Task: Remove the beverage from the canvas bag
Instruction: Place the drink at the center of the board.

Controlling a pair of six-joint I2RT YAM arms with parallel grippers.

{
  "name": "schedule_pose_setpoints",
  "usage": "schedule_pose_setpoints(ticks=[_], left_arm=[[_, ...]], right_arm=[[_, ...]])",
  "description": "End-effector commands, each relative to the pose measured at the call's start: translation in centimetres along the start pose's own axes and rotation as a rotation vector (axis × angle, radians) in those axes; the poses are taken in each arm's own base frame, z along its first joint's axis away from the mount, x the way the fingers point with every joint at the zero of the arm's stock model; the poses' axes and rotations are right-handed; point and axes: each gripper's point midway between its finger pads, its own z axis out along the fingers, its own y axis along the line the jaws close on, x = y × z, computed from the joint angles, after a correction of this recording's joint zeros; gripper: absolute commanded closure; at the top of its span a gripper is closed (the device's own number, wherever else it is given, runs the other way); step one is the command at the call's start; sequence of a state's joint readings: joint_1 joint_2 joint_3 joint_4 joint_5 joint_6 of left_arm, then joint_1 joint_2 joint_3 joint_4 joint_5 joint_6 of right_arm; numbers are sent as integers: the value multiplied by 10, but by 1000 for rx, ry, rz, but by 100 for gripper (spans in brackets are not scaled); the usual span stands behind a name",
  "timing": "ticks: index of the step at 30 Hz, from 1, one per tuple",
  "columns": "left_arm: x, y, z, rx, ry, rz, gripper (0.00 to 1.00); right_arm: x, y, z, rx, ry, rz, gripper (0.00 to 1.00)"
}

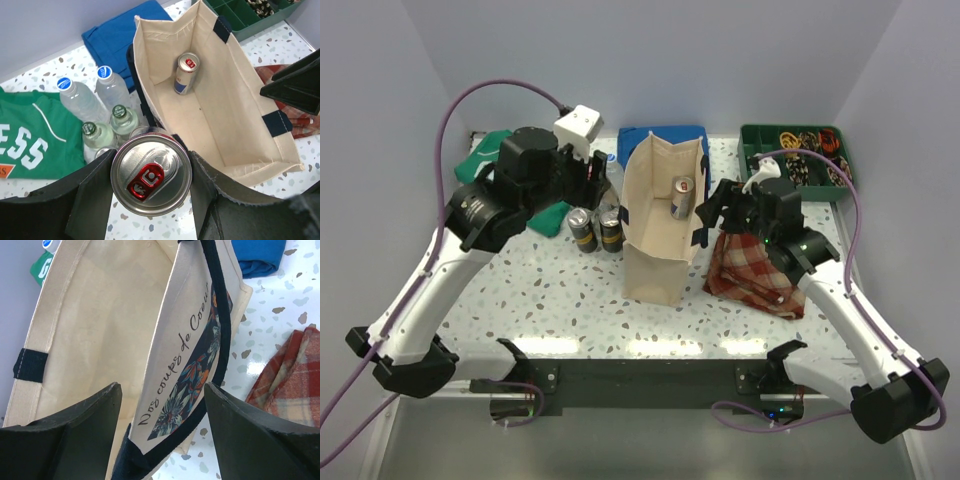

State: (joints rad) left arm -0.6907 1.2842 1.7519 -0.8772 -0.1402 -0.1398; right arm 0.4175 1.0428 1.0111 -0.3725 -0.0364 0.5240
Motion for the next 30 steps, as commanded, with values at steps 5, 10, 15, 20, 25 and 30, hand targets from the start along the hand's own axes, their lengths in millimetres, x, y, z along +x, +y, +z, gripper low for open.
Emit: schedule_pose_setpoints(ticks=[5, 10, 15, 20, 25, 30], left_arm=[[14, 5, -18, -21, -8, -45, 100], [44, 5, -12, -27, 50, -76, 100], [68, 8, -3, -52, 99, -83, 100], [90, 16, 12, -99, 126, -67, 100], [117, 17, 35, -109, 137, -75, 100], [132, 12, 54, -97, 107, -110, 100]], right_arm=[[-18, 6, -1, -12, -65, 11, 28], [-16, 6, -1, -14, -57, 16, 28], [-17, 6, -1, -15, -58, 14, 27], [-16, 6, -1, -13, -57, 14, 27], [-17, 3, -3, -1, -61, 9, 26], [-16, 1, -6, 8, -62, -2, 26]])
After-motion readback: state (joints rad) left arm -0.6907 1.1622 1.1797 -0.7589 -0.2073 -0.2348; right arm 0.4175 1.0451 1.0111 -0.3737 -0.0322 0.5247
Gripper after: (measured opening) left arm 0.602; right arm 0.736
